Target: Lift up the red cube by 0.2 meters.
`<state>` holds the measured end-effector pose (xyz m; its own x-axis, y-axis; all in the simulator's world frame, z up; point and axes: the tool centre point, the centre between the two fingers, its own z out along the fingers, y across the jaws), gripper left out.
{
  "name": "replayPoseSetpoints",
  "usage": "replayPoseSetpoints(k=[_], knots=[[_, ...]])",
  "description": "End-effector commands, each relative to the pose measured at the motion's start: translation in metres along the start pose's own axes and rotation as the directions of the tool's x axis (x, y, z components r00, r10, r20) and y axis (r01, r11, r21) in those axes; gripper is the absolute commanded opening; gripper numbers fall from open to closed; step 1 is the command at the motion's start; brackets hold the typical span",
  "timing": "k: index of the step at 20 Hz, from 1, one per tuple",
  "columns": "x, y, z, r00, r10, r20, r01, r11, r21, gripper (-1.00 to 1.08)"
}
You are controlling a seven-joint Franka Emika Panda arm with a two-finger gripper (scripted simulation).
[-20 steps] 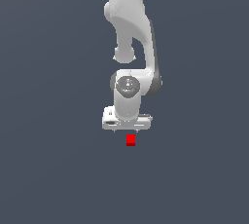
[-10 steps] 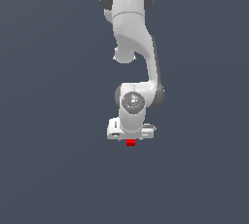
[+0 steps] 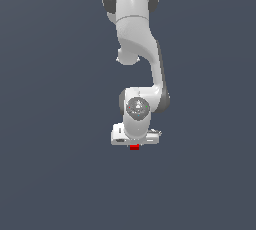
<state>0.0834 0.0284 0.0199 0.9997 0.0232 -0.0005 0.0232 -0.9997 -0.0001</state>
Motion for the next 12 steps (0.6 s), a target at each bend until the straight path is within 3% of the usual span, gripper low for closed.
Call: replayPoseSetpoints(k=[1, 12], knots=[[0.0003, 0.0, 0.0, 1.0, 0.0, 0.0, 0.0, 1.0, 0.0, -1.0], [-0.0001, 0.0, -0.0081, 1.0, 0.0, 0.0, 0.0, 1.0, 0.0, -1.0]])
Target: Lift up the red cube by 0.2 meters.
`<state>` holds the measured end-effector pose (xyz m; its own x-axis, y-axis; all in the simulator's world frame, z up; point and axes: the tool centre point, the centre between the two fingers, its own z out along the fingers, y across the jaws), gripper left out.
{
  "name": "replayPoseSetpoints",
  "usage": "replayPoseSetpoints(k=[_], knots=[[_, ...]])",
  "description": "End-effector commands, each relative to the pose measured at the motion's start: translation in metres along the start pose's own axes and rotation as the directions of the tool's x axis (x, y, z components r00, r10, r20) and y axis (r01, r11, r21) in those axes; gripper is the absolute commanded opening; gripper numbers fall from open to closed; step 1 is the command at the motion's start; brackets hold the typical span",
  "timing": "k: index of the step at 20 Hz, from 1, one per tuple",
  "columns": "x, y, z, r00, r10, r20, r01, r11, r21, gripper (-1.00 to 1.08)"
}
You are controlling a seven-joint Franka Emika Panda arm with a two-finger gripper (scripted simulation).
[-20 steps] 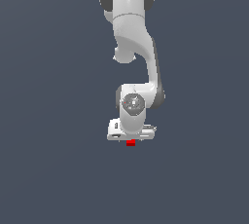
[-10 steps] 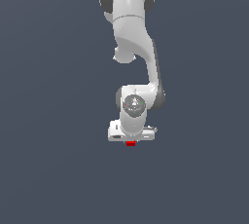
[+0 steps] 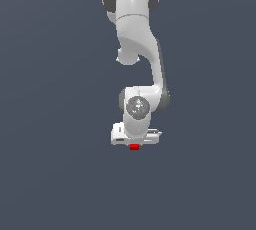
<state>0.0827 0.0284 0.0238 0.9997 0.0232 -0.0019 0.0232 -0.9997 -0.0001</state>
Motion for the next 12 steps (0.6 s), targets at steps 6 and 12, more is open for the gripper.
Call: replayPoseSetpoints(k=[6, 12], knots=[[-0.001, 0.0, -0.036, 1.0, 0.0, -0.002, 0.0, 1.0, 0.0, -1.0], [-0.002, 0.0, -0.093, 1.0, 0.0, -0.002, 0.0, 1.0, 0.0, -1.0]])
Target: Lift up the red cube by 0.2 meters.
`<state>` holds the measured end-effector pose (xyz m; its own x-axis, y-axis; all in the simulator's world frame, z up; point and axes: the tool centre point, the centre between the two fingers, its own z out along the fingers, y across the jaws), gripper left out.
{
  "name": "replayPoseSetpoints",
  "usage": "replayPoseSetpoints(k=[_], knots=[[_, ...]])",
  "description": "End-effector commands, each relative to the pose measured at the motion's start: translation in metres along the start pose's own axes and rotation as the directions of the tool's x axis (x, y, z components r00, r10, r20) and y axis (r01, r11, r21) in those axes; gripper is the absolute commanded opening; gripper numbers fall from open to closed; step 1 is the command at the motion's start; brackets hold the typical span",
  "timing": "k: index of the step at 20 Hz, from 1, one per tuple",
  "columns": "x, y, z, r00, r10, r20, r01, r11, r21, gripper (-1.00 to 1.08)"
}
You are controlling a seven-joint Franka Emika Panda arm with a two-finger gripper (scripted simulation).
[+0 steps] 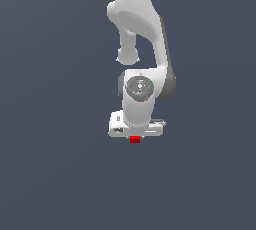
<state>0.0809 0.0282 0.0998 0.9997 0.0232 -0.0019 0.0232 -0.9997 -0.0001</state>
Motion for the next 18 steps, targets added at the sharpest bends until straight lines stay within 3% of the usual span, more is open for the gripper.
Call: replayPoseSetpoints(k=[1, 10, 18], knots=[[0.0, 0.0, -0.028, 1.0, 0.0, -0.002, 0.0, 1.0, 0.0, -1.0], [0.0, 0.0, -0.105, 1.0, 0.0, -0.002, 0.0, 1.0, 0.0, -1.0], [0.001, 0.0, -0.126, 1.0, 0.0, -0.002, 0.0, 1.0, 0.0, -1.0]])
